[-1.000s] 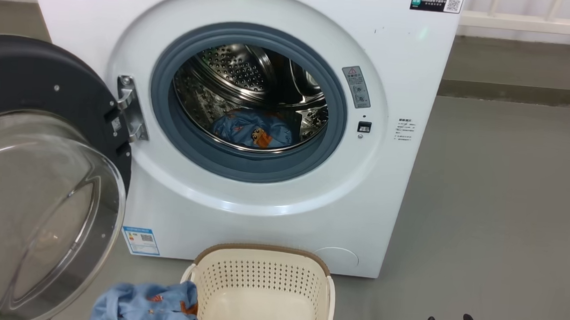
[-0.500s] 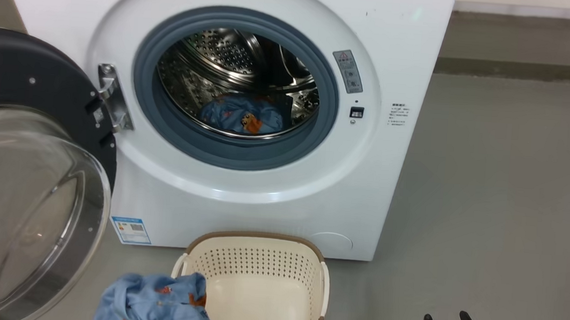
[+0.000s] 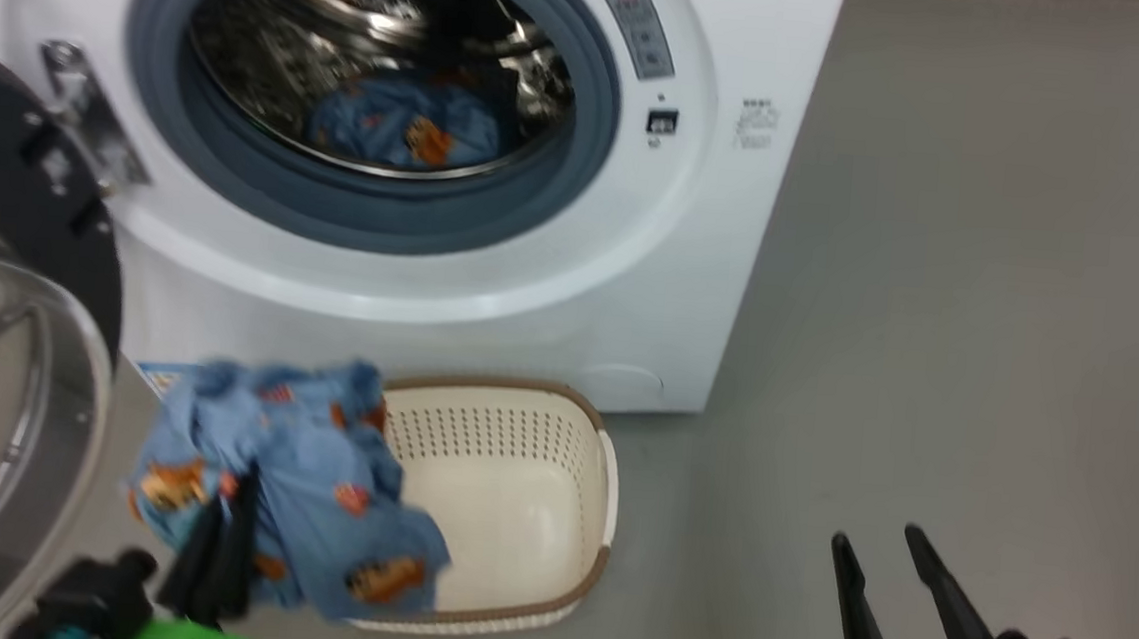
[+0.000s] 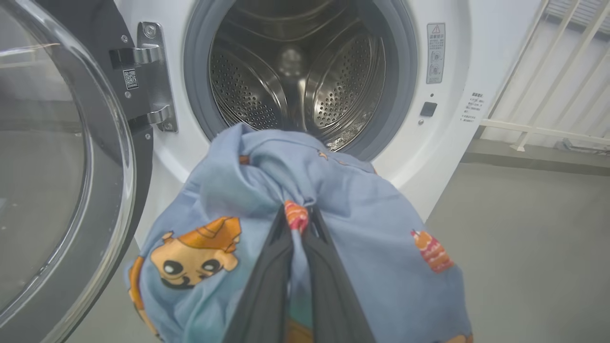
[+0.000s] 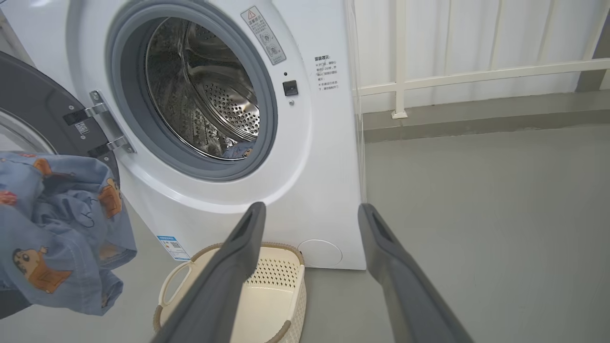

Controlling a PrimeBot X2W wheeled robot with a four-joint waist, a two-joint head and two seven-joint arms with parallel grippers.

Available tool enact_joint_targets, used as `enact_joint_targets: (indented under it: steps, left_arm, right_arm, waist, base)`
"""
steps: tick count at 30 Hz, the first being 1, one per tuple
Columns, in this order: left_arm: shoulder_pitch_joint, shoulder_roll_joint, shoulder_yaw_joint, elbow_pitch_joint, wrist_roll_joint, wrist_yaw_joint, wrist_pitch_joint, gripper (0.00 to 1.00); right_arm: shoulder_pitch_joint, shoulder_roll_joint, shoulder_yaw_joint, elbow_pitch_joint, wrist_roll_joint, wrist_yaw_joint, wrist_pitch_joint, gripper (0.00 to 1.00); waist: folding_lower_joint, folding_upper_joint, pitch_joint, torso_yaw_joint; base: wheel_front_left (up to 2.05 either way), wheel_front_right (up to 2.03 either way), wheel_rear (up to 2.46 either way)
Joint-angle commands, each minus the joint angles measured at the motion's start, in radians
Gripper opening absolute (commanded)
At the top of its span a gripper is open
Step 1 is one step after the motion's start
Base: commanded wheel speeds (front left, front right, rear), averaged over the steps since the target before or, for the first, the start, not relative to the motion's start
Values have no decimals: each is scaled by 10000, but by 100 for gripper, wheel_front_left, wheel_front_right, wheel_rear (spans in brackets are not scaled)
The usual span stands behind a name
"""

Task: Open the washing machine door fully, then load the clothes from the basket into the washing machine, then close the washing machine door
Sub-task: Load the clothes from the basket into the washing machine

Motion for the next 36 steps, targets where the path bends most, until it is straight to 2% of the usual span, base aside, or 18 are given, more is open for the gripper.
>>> enact_joint_targets:
  steps: [1,12,18,30,36]
  left_arm:
    - [-548,221,412,-334,-36,-48,-20,0]
    - [-3113,1512,1241,-673,-259,-309,531,0]
    - [-4632,1804,1573,-367,-517,-221,956,0]
    - [-7957,2737,1526,1725,-328,-356,1726,0]
    - [-9720,3011,1418,2787,-168,-351,1898,0]
  right_arm:
    - [-411,-112,294,-291,146,62,-48,100]
    - [-1489,-112,989,-596,816,62,-48,100]
    - [-1717,-112,1354,-670,1113,62,-48,100]
    - [-1995,-112,1904,-768,1293,62,-48,100]
    - [-1994,-112,2210,-766,1356,62,-48,100]
  waist:
    - [0,0,1142,-825]
    - [0,0,3174,-2206]
    - [0,0,3834,-2643]
    - [0,0,4922,-3108]
    - [0,0,5467,-3264]
  base:
    - [0,0,0]
    - [0,0,0]
    - [0,0,0]
    - [0,0,0]
    - [0,0,0]
